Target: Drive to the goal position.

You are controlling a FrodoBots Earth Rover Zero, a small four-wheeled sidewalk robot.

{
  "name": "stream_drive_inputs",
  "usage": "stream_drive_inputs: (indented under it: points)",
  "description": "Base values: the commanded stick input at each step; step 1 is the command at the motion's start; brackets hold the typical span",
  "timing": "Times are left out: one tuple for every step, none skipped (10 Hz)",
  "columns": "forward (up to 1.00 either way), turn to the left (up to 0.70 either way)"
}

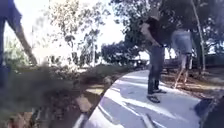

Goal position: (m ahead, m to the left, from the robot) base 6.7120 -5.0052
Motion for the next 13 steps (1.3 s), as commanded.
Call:
stream_drive_inputs:
  points:
    - [0.98, 0.00]
    - [0.98, -0.35]
    - [0.98, -0.37]
    - [0.98, -0.39]
    - [0.98, -0.22]
    - [0.98, -0.06]
    - [0.98, 0.00]
    - [0.98, 0.00]
    - [0.98, 0.00]
    - [0.98, 0.00]
    - [0.98, 0.00]
    - [0.98, 0.00]
    - [0.98, 0.00]
